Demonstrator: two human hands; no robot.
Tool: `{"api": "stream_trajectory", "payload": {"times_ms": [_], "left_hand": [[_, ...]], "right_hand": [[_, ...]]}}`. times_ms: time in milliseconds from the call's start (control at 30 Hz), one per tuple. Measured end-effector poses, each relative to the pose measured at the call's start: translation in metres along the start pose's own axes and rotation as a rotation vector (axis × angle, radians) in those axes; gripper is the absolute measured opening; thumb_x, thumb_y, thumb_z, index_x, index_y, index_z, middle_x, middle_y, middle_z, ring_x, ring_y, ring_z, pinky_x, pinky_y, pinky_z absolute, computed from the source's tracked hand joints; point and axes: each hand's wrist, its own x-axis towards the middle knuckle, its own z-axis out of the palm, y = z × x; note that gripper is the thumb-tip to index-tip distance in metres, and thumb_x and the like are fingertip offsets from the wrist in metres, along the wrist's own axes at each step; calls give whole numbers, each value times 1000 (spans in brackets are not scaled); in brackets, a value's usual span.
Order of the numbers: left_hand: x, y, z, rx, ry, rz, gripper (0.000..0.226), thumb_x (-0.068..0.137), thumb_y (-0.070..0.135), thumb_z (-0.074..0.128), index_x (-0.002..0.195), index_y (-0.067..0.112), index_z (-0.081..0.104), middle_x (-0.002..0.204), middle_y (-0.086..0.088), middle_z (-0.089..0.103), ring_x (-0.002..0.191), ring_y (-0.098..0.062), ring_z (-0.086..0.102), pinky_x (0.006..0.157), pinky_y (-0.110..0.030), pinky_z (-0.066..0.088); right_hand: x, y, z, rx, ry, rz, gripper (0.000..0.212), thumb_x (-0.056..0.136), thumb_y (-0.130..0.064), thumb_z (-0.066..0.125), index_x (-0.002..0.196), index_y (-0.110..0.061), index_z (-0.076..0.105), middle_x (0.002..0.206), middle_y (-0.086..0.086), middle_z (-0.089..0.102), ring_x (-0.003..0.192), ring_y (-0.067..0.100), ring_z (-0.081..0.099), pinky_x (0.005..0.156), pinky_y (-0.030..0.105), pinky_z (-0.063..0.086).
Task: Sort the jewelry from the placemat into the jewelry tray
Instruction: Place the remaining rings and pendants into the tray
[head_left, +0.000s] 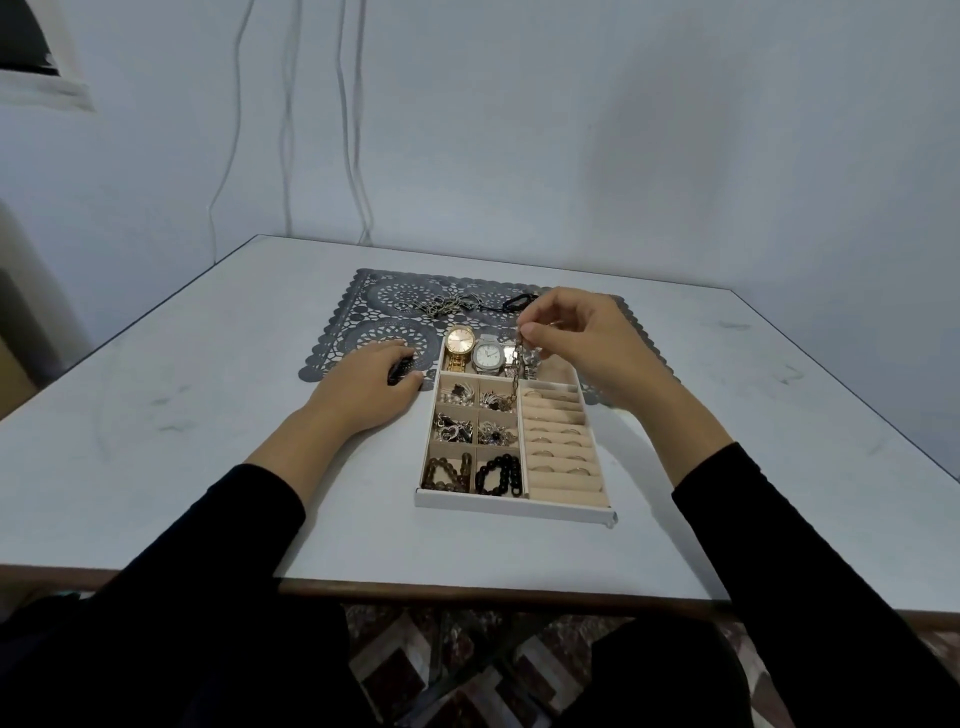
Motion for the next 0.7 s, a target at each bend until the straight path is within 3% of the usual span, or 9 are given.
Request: {"api": "stream_trajectory", "payload": {"times_ms": [333,500,700], "left_hand": [[1,-1,1,-11,6,13,49,98,37,51,141,15,49,148,-2,46,136,-19,40,108,-31,32],[2,-3,2,-4,-2,7,49,98,39,50,142,17,48,153,-1,40,141,-19,35,112,-33,29],[1,-1,1,-8,-5,4,49,98,39,51,142,16,49,151,-2,43,138,-20,38,111,-33,31]], "right_hand": [[8,10,8,-88,-146,-2,8,84,-5,68,91,-9,70,89,7,71,78,9,66,75,20,54],[10,17,6,-199,-150,0,9,83,-3,70,88,-10,71,87,5,72,80,12,67,77,24,56],[5,15,-2,-272,-229,22,9,83,-1,68,85,-10,70,77,-3,69,67,1,63,62,13,48]]}}
